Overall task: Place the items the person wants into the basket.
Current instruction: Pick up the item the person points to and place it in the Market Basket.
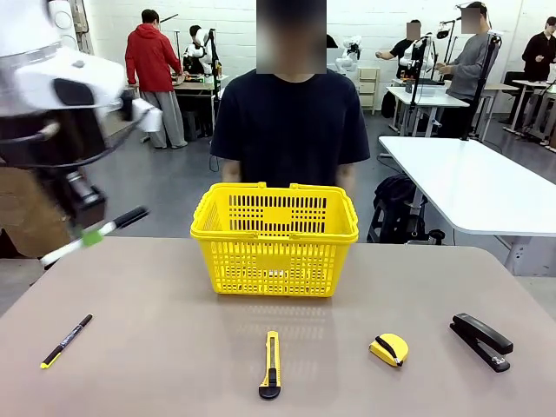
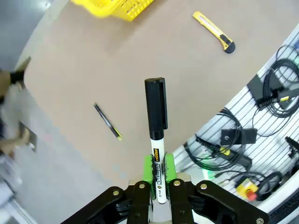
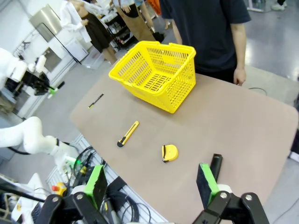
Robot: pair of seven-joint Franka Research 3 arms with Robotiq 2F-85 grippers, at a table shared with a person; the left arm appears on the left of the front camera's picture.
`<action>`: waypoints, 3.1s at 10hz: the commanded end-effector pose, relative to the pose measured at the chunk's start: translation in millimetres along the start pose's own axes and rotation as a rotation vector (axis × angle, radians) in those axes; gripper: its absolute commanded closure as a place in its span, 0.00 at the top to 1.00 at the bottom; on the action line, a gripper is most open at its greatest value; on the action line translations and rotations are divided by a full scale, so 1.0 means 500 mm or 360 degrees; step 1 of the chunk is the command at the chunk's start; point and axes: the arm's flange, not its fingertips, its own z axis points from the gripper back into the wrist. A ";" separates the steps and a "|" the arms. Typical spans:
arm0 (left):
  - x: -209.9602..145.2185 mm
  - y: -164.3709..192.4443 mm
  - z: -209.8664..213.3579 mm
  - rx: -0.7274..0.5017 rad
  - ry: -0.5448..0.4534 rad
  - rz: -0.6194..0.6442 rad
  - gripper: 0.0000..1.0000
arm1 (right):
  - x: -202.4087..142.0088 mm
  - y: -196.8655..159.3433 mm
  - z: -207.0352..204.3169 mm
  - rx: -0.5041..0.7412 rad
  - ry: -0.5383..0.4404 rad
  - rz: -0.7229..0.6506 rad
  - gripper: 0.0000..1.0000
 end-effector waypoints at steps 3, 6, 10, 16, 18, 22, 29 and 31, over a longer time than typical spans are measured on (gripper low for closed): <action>0.306 0.011 -0.007 0.0153 -0.0025 -0.0617 0.11 | -0.001 -0.002 -0.001 0.0015 -0.0005 0.0002 1.00; 0.453 0.038 -0.052 0.0018 -0.0069 -0.0902 0.11 | -0.001 -0.002 -0.001 0.0015 -0.0005 0.0002 1.00; 0.493 0.054 -0.074 -0.0147 0.0044 -0.0960 0.11 | -0.001 -0.002 -0.001 0.0015 -0.0005 0.0002 1.00; 0.505 0.059 -0.107 -0.0092 -0.0066 -0.0950 0.11 | -0.001 -0.002 -0.001 0.0015 -0.0005 0.0002 1.00; 0.559 0.096 -0.123 -0.0202 0.0080 -0.1049 0.11 | -0.001 -0.002 -0.001 0.0015 -0.0005 0.0002 1.00; 0.687 0.182 -0.263 -0.0459 0.0337 -0.1300 0.11 | -0.001 -0.002 -0.001 0.0015 -0.0005 0.0002 1.00; 0.680 0.115 -0.460 -0.0249 0.0170 -0.1135 0.11 | -0.001 -0.002 -0.001 0.0015 -0.0005 0.0002 1.00; 0.688 0.113 -0.500 -0.0296 0.0177 -0.1147 0.11 | -0.001 -0.002 -0.001 0.0015 -0.0005 0.0002 1.00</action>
